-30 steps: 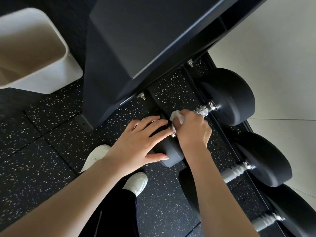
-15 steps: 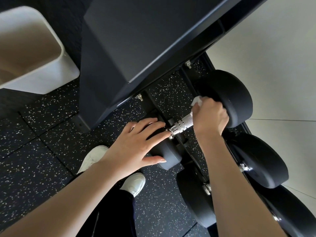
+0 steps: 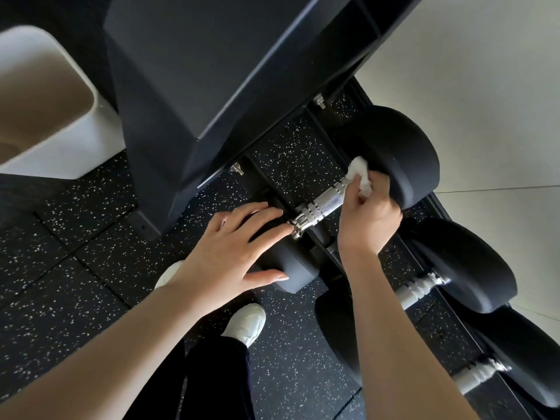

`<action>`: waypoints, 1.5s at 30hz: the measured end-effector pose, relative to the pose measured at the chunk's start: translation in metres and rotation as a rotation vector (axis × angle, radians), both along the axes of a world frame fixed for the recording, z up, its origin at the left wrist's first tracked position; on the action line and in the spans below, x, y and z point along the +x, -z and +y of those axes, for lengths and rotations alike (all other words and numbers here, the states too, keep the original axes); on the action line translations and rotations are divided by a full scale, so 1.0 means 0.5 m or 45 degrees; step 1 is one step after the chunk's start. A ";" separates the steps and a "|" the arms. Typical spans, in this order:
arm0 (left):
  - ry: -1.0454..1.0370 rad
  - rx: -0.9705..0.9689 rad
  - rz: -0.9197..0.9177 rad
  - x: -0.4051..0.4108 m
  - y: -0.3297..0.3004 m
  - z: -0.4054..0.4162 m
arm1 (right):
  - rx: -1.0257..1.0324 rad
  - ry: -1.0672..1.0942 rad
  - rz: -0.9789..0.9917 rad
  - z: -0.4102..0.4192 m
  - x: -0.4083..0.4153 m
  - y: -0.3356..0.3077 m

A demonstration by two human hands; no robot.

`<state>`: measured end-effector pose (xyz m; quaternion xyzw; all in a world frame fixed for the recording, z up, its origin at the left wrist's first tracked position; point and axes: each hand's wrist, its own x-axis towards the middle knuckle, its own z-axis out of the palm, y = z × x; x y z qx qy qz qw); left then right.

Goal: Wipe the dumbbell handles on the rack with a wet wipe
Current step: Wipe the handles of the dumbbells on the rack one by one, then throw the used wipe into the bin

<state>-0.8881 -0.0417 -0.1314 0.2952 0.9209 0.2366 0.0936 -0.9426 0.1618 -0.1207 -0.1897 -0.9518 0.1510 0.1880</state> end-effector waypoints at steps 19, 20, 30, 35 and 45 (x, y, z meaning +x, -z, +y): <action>0.064 -0.269 -0.067 0.005 -0.056 0.013 | -0.741 0.272 -0.240 -0.008 0.165 -0.055; 0.060 -0.304 -0.084 0.007 -0.066 0.015 | -0.755 0.267 -0.249 -0.006 0.171 -0.076; 0.011 -0.485 -0.068 0.048 -0.265 -0.033 | -0.877 0.140 -0.399 -0.022 0.231 -0.322; -0.199 -0.543 -0.197 0.062 -0.436 -0.120 | -0.840 0.048 -0.389 -0.078 0.238 -0.470; -0.621 -0.587 -0.191 0.104 -0.612 -0.413 | -0.777 -0.282 -0.408 -0.333 0.178 -0.620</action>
